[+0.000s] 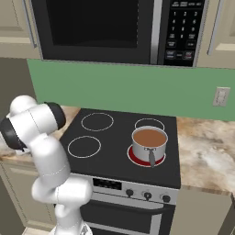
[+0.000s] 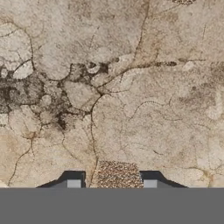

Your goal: Pick up the sugar cube(s) and place them in the saucepan with hot chocolate.

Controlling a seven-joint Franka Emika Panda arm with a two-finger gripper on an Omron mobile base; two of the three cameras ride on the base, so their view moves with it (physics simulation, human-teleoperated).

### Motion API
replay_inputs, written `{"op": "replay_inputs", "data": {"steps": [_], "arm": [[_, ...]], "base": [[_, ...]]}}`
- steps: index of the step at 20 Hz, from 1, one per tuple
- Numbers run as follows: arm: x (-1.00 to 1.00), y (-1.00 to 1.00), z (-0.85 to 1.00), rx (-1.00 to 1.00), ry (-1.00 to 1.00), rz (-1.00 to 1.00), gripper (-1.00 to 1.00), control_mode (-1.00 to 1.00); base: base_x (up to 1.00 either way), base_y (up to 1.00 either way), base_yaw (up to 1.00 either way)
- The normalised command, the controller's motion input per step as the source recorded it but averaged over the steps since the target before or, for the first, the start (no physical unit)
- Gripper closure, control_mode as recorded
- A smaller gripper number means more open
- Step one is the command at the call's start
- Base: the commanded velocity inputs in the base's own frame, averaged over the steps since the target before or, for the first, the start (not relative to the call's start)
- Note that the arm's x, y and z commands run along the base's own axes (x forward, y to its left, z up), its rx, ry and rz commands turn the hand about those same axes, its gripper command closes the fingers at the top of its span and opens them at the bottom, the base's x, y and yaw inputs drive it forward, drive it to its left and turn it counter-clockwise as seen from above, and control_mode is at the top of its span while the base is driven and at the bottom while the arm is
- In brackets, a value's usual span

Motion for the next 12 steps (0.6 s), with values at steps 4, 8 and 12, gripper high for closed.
{"op": "replay_inputs", "data": {"steps": [4, 8, 12], "arm": [[-0.38, -0.14, 0.0, 0.0, -0.05, -0.01, 1.0, -1.0], [-0.41, -0.42, 0.0, 0.0, -0.05, -0.08, 1.0, -1.0], [-0.23, -0.83, 0.21, 0.0, -0.07, -0.33, 1.0, -1.0]], "base": [[0.0, 0.0, 0.0], [0.0, 0.0, 0.0], [0.0, 0.0, 0.0]]}}
